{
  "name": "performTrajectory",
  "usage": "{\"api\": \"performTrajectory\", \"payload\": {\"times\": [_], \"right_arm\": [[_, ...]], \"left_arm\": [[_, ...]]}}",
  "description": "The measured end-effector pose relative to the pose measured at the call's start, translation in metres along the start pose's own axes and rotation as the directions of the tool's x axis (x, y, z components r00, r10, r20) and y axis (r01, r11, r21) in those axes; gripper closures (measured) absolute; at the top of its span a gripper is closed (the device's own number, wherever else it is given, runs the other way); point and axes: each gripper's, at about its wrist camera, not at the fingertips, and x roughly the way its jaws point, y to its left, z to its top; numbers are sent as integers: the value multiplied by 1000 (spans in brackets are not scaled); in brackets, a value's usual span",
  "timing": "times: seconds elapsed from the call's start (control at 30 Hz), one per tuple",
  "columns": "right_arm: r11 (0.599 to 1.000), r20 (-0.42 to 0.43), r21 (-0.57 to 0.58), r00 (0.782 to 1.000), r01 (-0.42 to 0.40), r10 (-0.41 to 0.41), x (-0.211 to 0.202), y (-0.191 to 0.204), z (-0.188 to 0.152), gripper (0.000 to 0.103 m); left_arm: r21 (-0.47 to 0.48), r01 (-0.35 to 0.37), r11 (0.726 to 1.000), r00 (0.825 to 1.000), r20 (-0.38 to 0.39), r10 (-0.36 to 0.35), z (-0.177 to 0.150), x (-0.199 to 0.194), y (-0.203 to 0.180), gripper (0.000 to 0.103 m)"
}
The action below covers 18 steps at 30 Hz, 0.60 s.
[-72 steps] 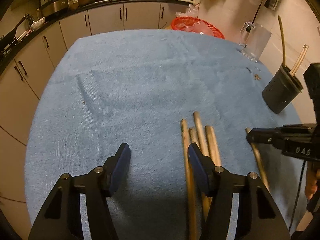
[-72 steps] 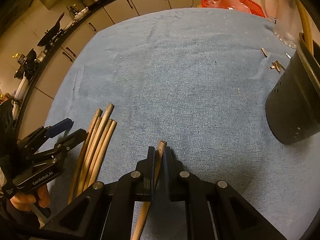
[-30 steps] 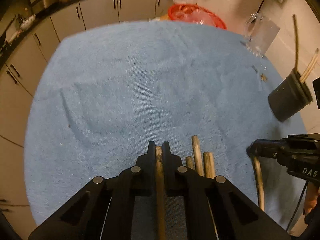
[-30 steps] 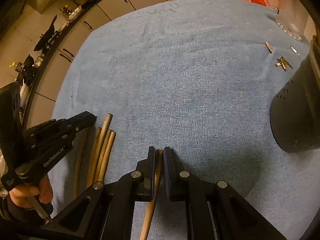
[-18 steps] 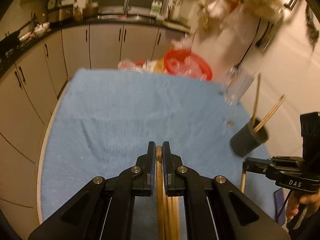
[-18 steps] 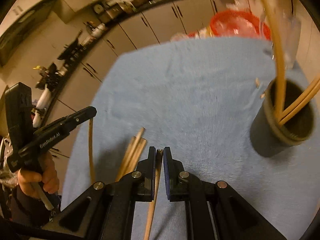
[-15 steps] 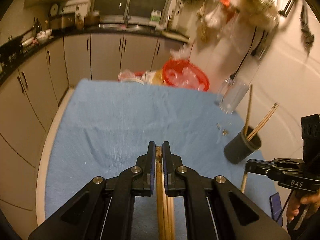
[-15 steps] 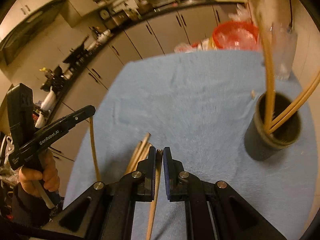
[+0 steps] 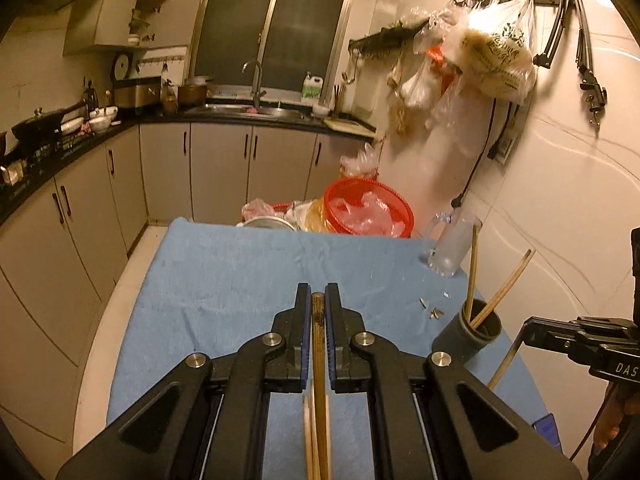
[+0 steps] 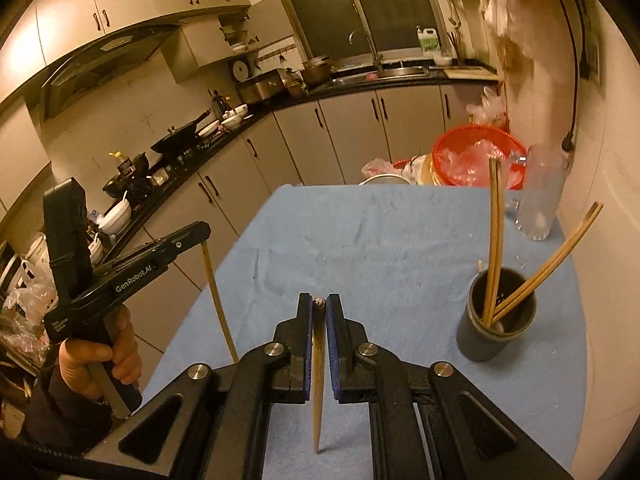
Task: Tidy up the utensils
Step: 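Lift both held chopsticks up and carry them toward the black cup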
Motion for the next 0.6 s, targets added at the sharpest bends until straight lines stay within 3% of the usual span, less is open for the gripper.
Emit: {"api": "performTrajectory", "payload": {"times": [0.3,0.6], "right_arm": [[999,48,-20,998,45,-44,-17,-4,20,97],[994,71,-32,993,101,-99,-44,-16,38,97]], "left_arm": [[-24,-11,1000,998,61,13,15,1,-9,97],[-22,17,1000,997,69,-15,18,12,-23,97]]}}
